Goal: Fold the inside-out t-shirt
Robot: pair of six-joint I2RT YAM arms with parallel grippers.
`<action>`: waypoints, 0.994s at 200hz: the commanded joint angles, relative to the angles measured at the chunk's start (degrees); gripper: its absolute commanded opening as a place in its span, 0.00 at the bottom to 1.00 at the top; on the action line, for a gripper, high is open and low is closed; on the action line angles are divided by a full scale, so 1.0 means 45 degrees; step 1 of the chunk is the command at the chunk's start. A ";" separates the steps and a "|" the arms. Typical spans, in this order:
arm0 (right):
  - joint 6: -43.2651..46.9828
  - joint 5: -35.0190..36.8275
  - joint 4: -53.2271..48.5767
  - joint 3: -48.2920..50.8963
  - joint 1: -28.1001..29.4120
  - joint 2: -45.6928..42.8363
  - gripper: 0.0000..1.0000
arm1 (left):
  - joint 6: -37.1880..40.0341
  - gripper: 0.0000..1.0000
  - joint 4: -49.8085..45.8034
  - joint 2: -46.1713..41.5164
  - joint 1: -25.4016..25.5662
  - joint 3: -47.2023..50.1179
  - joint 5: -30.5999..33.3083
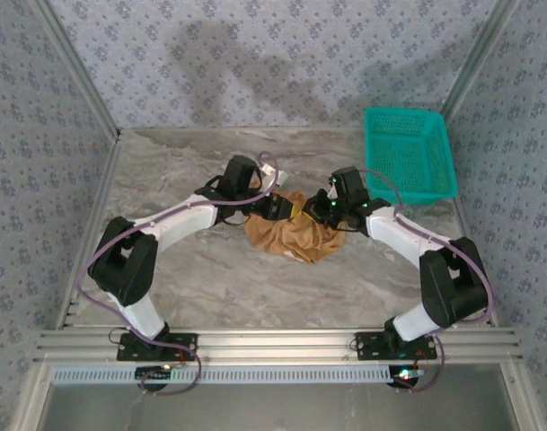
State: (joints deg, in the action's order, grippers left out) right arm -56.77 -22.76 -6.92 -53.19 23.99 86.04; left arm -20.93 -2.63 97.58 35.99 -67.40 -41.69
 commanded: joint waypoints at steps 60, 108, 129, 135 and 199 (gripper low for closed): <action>0.1369 0.1584 -0.2208 -0.0277 0.0514 -0.1635 0.00 | -0.0448 0.00 0.0839 -0.0261 -0.0366 0.0036 -0.0364; 0.2051 0.3656 -0.2907 0.1493 0.0645 -0.1852 0.00 | -0.0486 0.00 0.0669 -0.0588 -0.0521 -0.0284 -0.0539; 0.2119 0.4133 -0.2843 0.1969 0.0720 -0.1671 0.00 | -0.0543 0.00 0.0634 -0.0649 -0.0524 -0.0406 -0.0597; 0.2118 0.4188 -0.2854 0.1995 0.0756 -0.1634 0.00 | -0.0563 0.00 0.0644 -0.0649 -0.0529 -0.0436 -0.0627; 0.2851 0.4062 -0.4644 -0.0095 0.1302 -0.2636 0.25 | -0.1111 0.00 0.1188 -0.0435 -0.0513 -0.0111 -0.0852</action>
State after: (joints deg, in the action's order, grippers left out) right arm -45.98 -6.46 -21.98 -49.30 29.21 77.84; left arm -24.82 0.25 96.75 34.11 -67.02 -43.77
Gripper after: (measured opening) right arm 0.203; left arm 0.041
